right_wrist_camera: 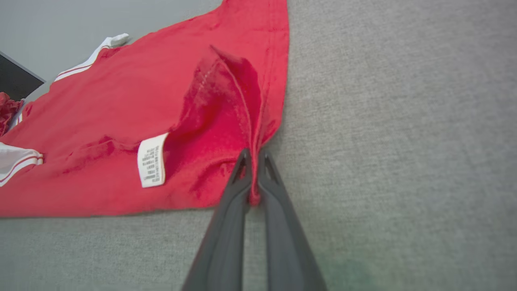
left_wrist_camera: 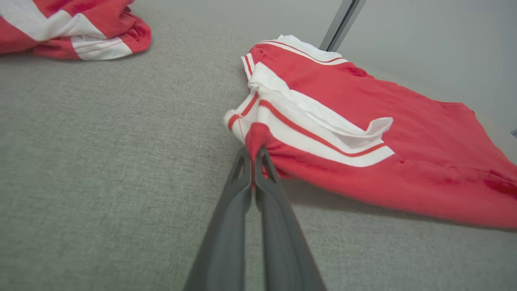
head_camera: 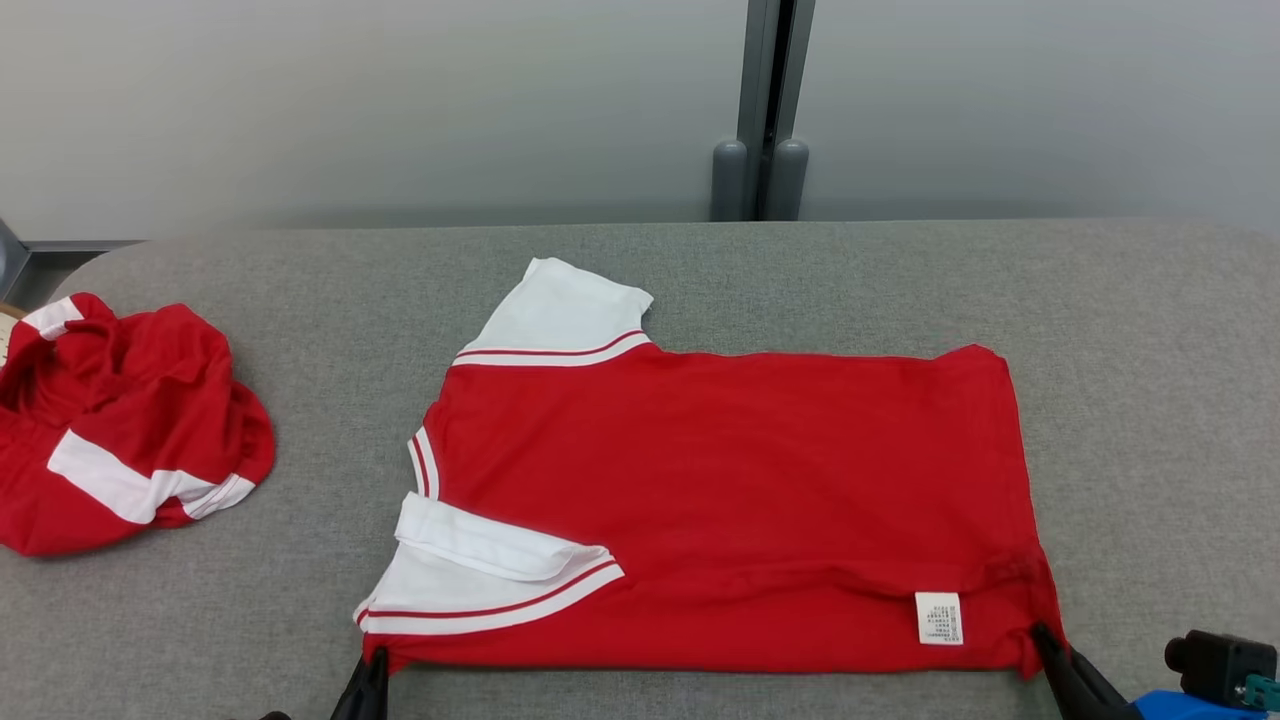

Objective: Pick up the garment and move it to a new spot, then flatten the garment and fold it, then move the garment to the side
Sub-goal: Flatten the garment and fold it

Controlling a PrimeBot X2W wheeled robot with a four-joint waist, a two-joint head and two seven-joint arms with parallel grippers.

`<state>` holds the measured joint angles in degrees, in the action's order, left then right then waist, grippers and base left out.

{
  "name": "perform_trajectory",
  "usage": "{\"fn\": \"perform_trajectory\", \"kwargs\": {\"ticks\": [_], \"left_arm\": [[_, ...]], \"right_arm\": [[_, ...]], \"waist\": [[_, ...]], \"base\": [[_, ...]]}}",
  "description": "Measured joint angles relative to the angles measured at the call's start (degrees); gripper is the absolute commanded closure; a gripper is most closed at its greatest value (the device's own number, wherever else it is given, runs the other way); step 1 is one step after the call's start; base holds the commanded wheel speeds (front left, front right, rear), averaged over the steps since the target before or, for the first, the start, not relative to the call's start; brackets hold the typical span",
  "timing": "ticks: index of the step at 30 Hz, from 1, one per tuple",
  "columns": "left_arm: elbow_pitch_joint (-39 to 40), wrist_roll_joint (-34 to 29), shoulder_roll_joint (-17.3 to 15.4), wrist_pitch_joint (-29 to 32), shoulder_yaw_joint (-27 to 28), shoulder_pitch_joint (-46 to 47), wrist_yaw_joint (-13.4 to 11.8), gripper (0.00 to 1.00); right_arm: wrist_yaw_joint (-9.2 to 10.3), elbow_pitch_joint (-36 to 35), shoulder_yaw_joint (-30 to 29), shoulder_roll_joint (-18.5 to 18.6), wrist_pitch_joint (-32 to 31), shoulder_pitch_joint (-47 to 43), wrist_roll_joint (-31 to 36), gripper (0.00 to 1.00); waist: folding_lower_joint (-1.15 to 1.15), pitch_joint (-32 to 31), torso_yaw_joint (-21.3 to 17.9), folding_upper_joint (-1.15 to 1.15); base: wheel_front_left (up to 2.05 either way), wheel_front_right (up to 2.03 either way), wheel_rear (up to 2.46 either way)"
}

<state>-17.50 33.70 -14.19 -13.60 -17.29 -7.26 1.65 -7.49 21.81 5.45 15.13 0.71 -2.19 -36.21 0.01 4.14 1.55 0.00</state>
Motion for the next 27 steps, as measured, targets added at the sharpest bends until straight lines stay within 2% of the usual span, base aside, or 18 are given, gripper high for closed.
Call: {"fn": "perform_trajectory", "kwargs": {"ticks": [1,2,3,4,14,22,27], "left_arm": [[0.21,0.01,-0.04,0.41,-0.03,-0.23,-0.14,1.0],[0.4,-0.01,-0.11,0.48,-0.14,-0.3,-0.27,0.83],[0.57,-0.02,-0.1,0.57,-0.18,-0.29,-0.65,0.34],[0.73,-0.05,-0.04,0.57,-0.2,-0.21,-0.69,0.0],[2.63,-2.11,-0.11,-1.01,1.72,1.87,-1.23,0.0],[6.08,-6.76,-0.83,-1.4,6.13,5.13,-1.29,0.0],[7.44,-10.65,0.21,-1.41,8.95,7.32,-0.59,0.0]], "right_arm": [[0.0,-0.67,-0.43,-0.43,-0.83,-0.56,0.22,1.0],[0.0,-1.15,-0.93,-0.74,-1.38,-0.88,0.8,0.7],[0.0,-1.68,-1.36,-1.0,-1.83,-1.03,1.46,0.23],[0.0,-2.19,-1.85,-1.36,-2.2,-1.11,1.77,0.0],[0.0,-4.92,-4.43,-2.23,1.48,0.6,6.77,0.0],[0.0,-7.92,-2.78,-3.34,7.47,4.88,11.24,0.0],[0.0,-8.13,-1.63,-5.15,10.2,7.66,14.78,0.0]], "waist": [[0.0,-0.06,-0.01,0.0],[0.0,-0.12,-0.02,0.0],[0.0,-0.14,-0.04,0.0],[0.0,-0.19,-0.06,0.0],[0.0,-1.04,-1.51,0.0],[0.0,-1.2,-2.36,0.0],[-0.01,-1.31,-2.49,0.0]], "base": [[0.0,0.0,0.0],[0.0,0.0,0.0],[0.0,0.0,0.0],[0.0,0.0,0.0],[0.0,0.0,0.0],[0.0,0.0,0.0],[0.0,0.0,0.0]]}}
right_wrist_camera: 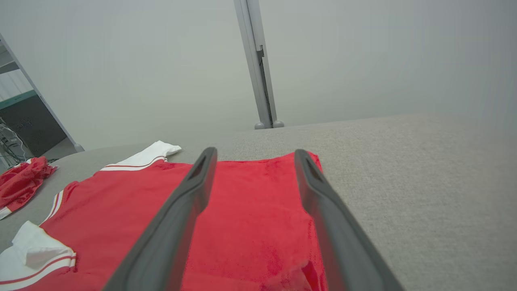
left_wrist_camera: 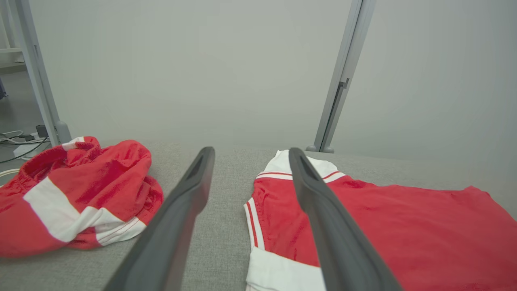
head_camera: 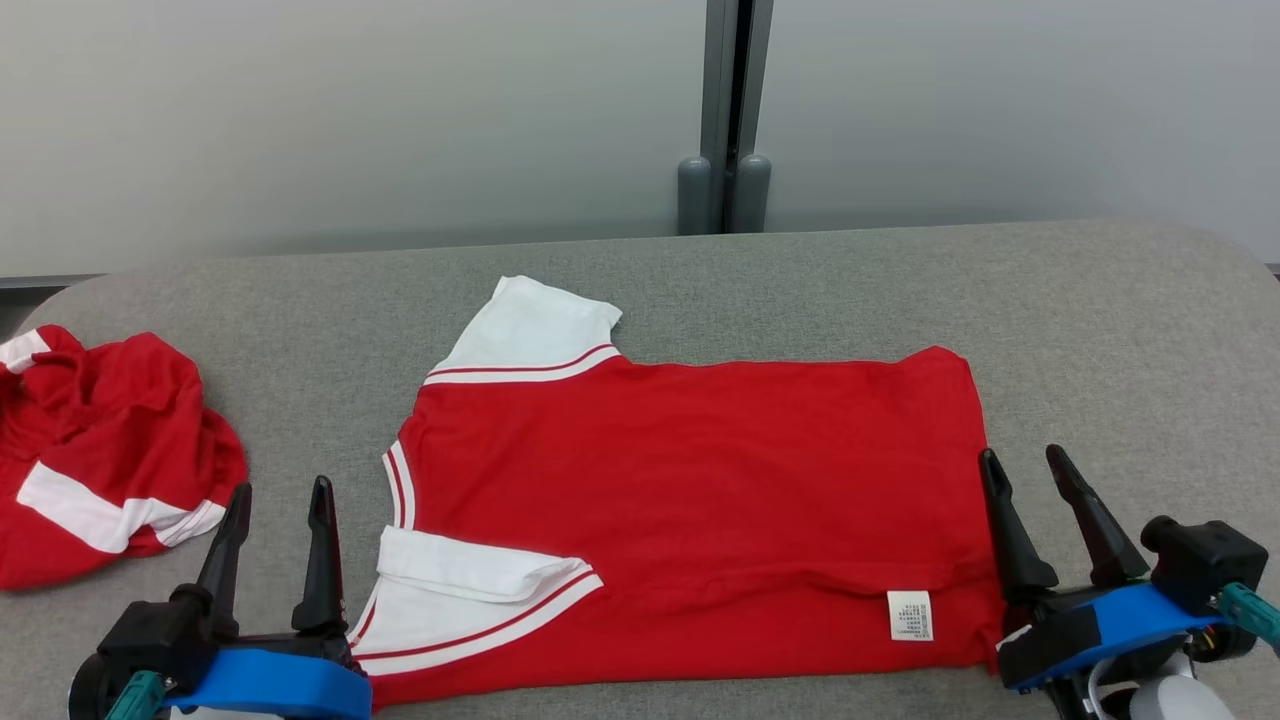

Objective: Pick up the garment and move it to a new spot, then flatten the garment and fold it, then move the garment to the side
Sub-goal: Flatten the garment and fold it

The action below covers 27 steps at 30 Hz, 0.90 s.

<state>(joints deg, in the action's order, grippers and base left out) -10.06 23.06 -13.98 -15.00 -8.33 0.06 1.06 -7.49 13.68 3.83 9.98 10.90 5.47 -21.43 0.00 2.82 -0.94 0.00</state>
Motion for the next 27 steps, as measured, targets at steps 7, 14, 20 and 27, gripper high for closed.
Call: {"fn": "perform_trajectory", "kwargs": {"ticks": [7,14,20,27], "left_arm": [[-0.24,-3.24,2.0,0.0,2.98,2.6,1.07,0.0],[-2.43,-7.48,3.53,-0.01,5.9,4.99,2.26,0.0],[-6.73,-9.7,3.79,-0.07,6.04,5.58,3.43,0.0],[-9.61,-10.54,4.8,-0.07,6.72,6.58,4.04,0.0]], "right_arm": [[0.0,0.77,0.52,-2.2,1.87,2.19,2.67,0.0],[0.0,2.12,0.3,-4.0,3.35,3.75,5.32,0.0],[0.0,2.98,-0.54,-5.23,3.82,3.76,7.35,0.0],[0.0,3.85,-2.33,-6.46,4.08,3.48,8.78,0.0]], "waist": [[0.0,-0.31,-0.22,0.0],[0.0,-0.51,-0.62,0.0],[0.0,-0.71,-1.03,0.0],[0.0,-0.37,-0.75,0.0]], "base": [[0.0,0.0,0.0],[0.0,0.0,0.0],[0.0,0.0,0.0],[0.0,0.0,0.0]]}}
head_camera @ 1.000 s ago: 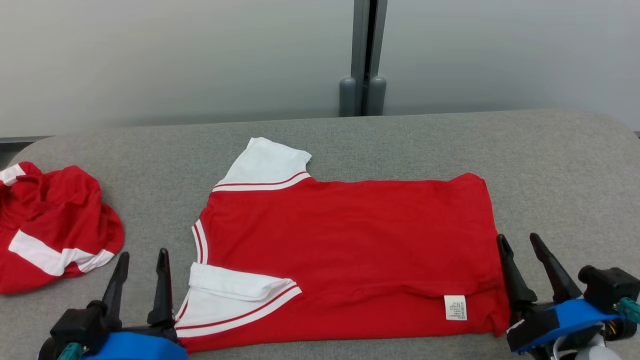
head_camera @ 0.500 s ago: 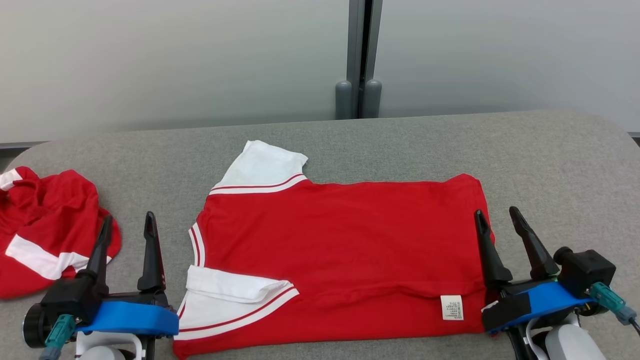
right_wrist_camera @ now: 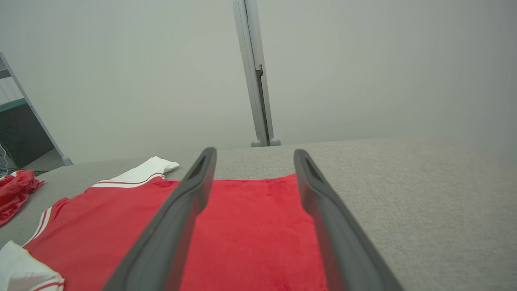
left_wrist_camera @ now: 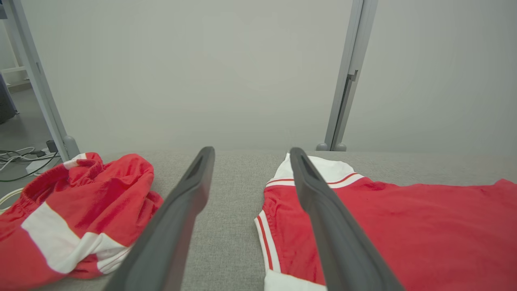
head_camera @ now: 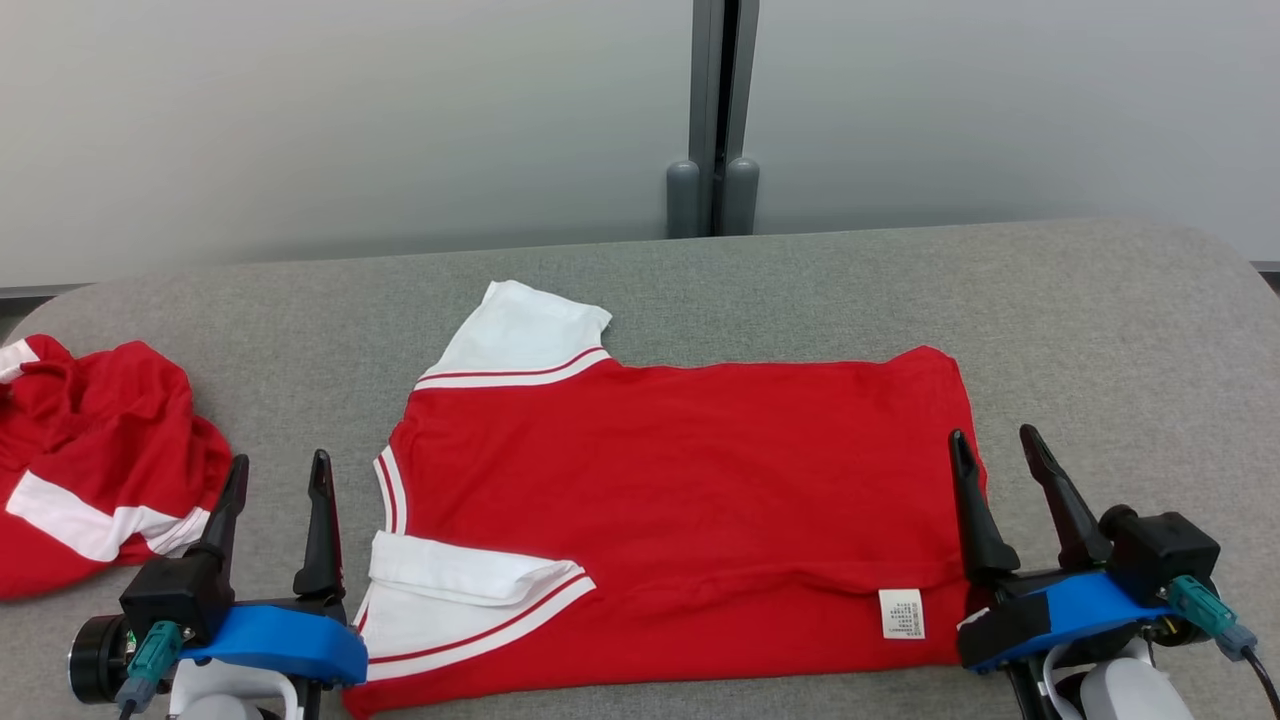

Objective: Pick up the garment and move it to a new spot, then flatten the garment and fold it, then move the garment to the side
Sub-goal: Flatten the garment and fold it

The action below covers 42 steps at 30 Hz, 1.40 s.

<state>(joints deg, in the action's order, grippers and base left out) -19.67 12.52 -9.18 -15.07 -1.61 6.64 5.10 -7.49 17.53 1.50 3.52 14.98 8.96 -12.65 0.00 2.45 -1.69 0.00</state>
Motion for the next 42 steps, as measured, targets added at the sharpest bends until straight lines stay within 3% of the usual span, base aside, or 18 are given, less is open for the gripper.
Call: {"fn": "perform_trajectory", "kwargs": {"ticks": [22,30,33,39,42], "left_arm": [[-2.93,-1.57,0.22,0.0,2.23,2.29,1.24,0.0],[-5.47,-1.59,-4.36,0.02,-0.63,13.23,2.01,0.0],[-6.81,0.24,-6.79,1.14,-3.02,21.44,2.11,0.0],[-8.81,5.35,-10.43,4.04,-9.93,30.84,2.3,0.0],[-10.95,10.74,-13.91,7.25,-15.63,37.65,2.31,0.0]], "right_arm": [[0.0,0.27,-2.54,-0.57,0.04,0.54,1.52,0.0],[0.0,2.02,-3.48,2.44,-1.09,9.5,2.56,0.0],[0.0,2.67,-3.19,4.37,-3.66,14.86,2.52,0.0],[0.0,4.36,-0.86,6.46,-9.43,20.36,1.9,0.0],[0.0,4.82,0.37,7.83,-12.84,23.74,1.09,0.0]], "waist": [[0.0,0.62,-0.04,0.0],[0.0,3.23,-0.26,0.0],[-0.01,5.85,-0.84,0.0],[-0.01,10.14,-2.29,0.0],[-0.02,13.7,-3.57,0.0]], "base": [[0.0,0.0,0.0],[0.0,0.0,0.0],[0.0,0.0,0.0],[0.0,0.0,0.0],[0.0,0.0,0.0]]}}
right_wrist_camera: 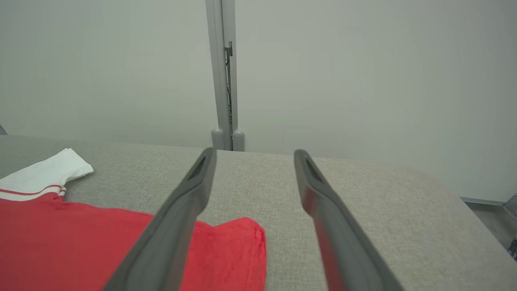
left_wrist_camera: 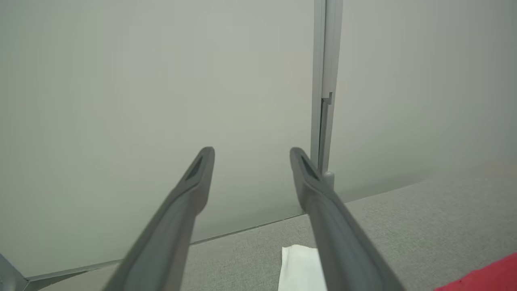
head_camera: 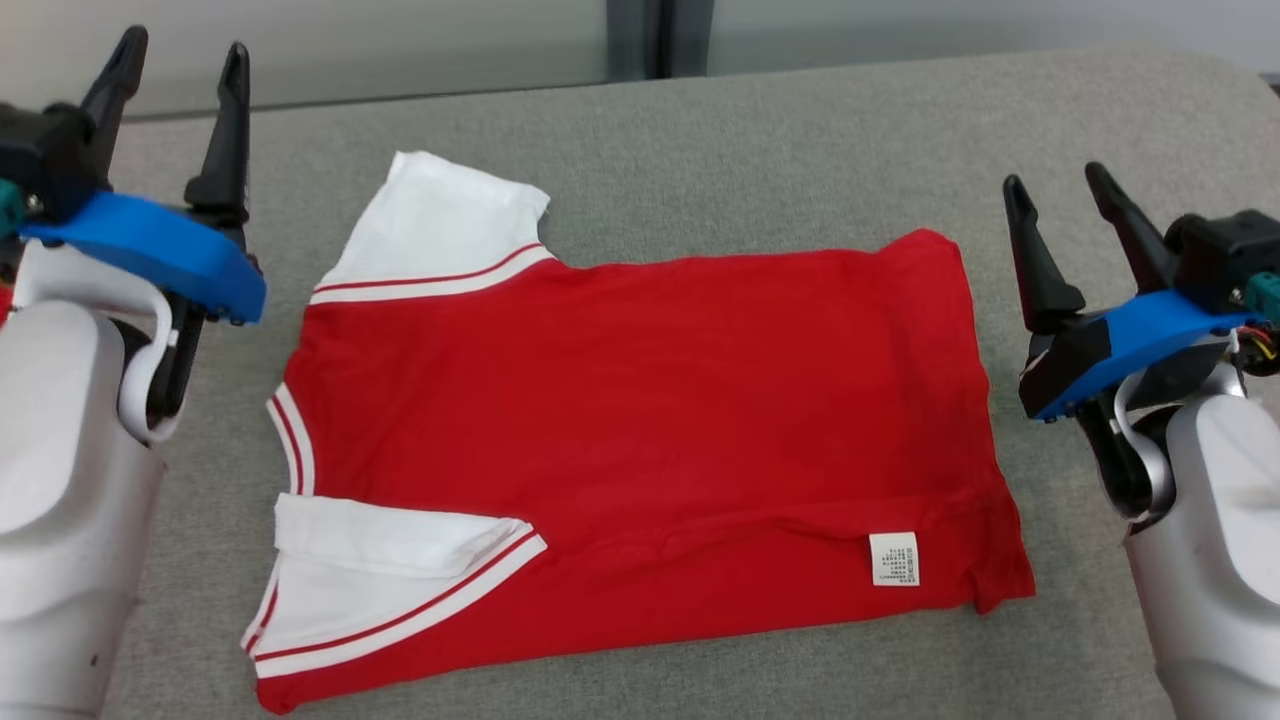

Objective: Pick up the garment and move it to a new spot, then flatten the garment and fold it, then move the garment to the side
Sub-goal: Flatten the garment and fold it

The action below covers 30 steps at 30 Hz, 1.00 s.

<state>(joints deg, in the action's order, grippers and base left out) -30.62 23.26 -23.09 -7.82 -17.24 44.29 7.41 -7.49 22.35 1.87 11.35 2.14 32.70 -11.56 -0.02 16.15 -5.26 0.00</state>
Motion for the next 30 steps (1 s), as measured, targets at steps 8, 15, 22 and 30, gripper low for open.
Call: {"fn": "perform_trajectory", "kwargs": {"ticks": [8,15,22,30], "left_arm": [[-4.76,8.77,-3.82,5.68,-10.84,8.55,0.01,0.0],[-10.53,15.7,-6.17,9.24,-19.69,13.78,0.01,0.0],[-15.27,20.83,-7.79,10.67,-26.55,18.48,0.01,0.0],[-19.45,25.38,-8.92,12.12,-30.95,21.3,0.02,0.0]], "right_arm": [[0.0,-0.15,1.4,0.94,-3.9,3.55,-1.32,0.0],[0.0,0.01,3.93,0.59,-5.13,6.1,-2.16,0.0],[0.0,0.79,6.68,-0.78,-3.98,9.37,-3.24,0.0],[0.0,1.97,8.17,-1.31,-2.45,10.33,-3.97,0.0]], "waist": [[0.0,6.23,-2.09,0.0],[0.01,11.27,-4.15,0.0],[0.0,16.04,-6.72,0.0],[0.02,17.66,-8.61,0.0]], "base": [[0.0,0.0,0.0],[0.0,0.0,0.0],[0.0,0.0,0.0],[0.0,0.0,0.0]]}}
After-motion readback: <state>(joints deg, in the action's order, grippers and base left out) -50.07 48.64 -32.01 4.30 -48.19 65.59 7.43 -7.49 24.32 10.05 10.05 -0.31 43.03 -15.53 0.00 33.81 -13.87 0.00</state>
